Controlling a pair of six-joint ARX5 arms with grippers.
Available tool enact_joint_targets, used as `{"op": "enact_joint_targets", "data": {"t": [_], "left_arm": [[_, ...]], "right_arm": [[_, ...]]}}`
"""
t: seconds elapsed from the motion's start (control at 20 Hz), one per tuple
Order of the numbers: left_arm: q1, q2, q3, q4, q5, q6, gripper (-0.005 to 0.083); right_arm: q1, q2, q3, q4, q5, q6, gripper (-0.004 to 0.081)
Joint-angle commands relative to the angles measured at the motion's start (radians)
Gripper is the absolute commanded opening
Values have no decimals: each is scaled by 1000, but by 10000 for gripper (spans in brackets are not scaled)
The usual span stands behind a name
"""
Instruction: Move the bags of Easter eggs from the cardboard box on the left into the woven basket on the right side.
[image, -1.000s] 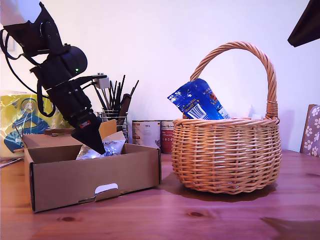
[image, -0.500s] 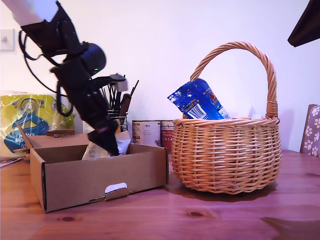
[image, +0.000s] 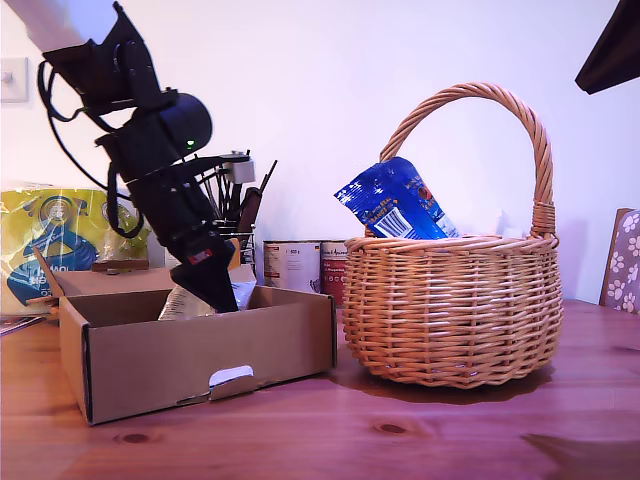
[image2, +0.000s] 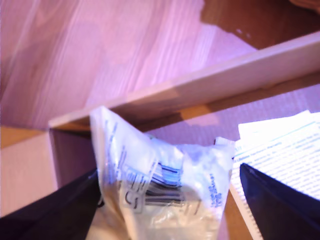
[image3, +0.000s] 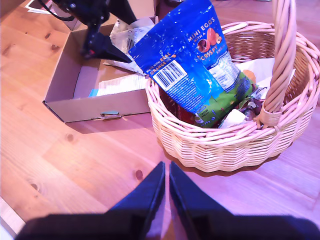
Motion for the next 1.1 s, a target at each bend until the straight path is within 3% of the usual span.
{"op": "enact_joint_targets", "data": {"t": [0.0, 0.55, 0.65, 0.75, 0.85, 1.05], "left_arm": [[11, 53, -21, -3, 21, -11, 782], [20, 116, -21, -41, 66, -39, 753], [20, 108, -20, -34, 50, -61, 614], [20, 108, -20, -36, 31, -86, 390], [18, 105, -20, -47, 23, -89, 243], [17, 67, -20, -76, 22, -89, 217]], "right_arm": [[-4, 0, -18, 5, 0, -2, -5], [-4, 0, -18, 5, 0, -2, -5], [-4, 0, -18, 5, 0, -2, -5], [-4, 0, -18, 5, 0, -2, -5], [-4, 0, -18, 5, 0, -2, -5], [-4, 0, -18, 5, 0, -2, -5]]}}
